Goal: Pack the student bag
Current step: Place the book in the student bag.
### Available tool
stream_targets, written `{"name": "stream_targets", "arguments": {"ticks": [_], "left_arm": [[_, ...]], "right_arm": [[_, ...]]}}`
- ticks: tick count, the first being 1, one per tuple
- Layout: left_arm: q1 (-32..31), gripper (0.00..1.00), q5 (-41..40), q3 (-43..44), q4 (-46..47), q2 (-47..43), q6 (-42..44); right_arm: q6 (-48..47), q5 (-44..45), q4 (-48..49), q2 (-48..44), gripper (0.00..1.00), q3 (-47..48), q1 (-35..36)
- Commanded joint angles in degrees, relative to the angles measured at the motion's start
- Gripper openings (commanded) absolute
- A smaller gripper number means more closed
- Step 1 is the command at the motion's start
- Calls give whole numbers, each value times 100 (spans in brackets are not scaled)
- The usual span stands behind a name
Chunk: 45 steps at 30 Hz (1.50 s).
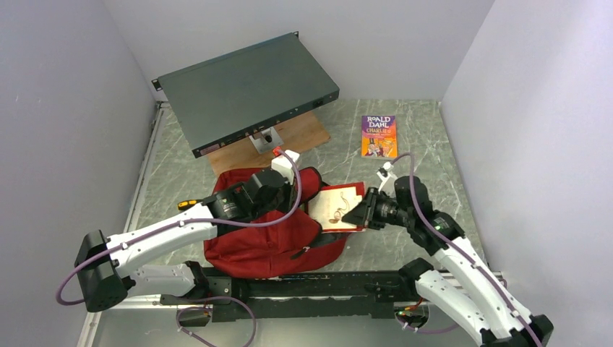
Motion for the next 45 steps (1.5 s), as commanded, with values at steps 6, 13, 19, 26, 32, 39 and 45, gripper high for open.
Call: {"name": "stream_targets", "arguments": {"ticks": [6, 13, 19, 26, 32, 39, 45], "left_arm": [[-46, 0, 255, -4, 1127, -626, -149], [-64, 0, 399, -69, 1497, -666, -337], [-77, 0, 403, 118, 1357, -584, -238], [-73, 0, -3, -30, 1129, -847, -144], [-73, 0, -129, -219, 995, -1057, -183], [-74, 0, -134, -387, 949, -1196, -198], [-73, 0, -104, -364, 889, -1196, -179]], "right_arm": [[2742, -1785, 5761, 1207, 0, -1360, 40], [3092, -993, 6906, 2079, 0, -1528, 405], [2641, -364, 7269, 3170, 0, -1185, 1119], [2121, 395, 7540, 4201, 17, -1060, 1765], [1468, 282, 6379, 4143, 61, -811, 1720], [812, -227, 5352, 3841, 80, -954, 1127], [775, -712, 5802, 3772, 62, -1202, 911]]}}
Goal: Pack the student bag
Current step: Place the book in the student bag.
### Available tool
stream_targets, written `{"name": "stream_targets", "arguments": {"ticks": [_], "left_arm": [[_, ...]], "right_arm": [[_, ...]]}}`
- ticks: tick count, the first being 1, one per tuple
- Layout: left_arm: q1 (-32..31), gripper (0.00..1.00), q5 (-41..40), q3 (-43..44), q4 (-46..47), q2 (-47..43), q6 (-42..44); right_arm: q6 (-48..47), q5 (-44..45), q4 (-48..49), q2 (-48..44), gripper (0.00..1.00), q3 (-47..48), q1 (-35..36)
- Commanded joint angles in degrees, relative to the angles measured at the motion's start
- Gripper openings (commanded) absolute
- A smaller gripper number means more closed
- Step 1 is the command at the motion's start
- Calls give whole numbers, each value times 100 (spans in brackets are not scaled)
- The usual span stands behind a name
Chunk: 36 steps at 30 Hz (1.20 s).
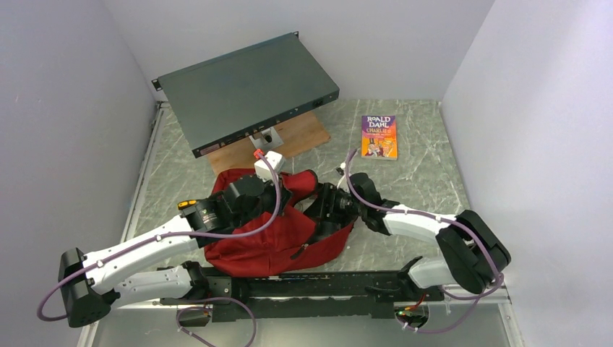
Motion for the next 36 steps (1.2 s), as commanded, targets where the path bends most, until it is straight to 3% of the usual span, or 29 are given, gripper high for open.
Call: {"name": "stream_targets", "arguments": {"ticks": [1, 8, 11, 14, 19, 26, 31, 36], "left_arm": [[-39, 0, -12, 109, 635, -191, -60], [-38, 0, 103, 197, 633, -92, -96], [-39, 0, 97, 193, 663, -95, -97], [-43, 0, 95, 202, 672, -37, -97], [-44, 0, 71, 223, 578, 13, -105], [-43, 0, -16, 104, 545, -46, -73], [-40, 0, 42, 61, 537, 96, -37], [-40, 0, 405, 64, 525, 485, -37]], "right_arm": [[-95, -613, 548, -12, 56, -59, -62], [1211, -1186, 2565, 741, 8, -91, 266], [1481, -918, 2899, 850, 0, 113, 665], [1403, -616, 2752, 998, 6, 398, 965], [1160, -596, 2365, 822, 21, 209, 772], [-405, -84, -270, -1044, 42, -67, -168], [-1650, 686, -2307, -2266, 55, 495, -745], [-2266, 1549, -3201, -2464, 68, 1139, -1328]]}}
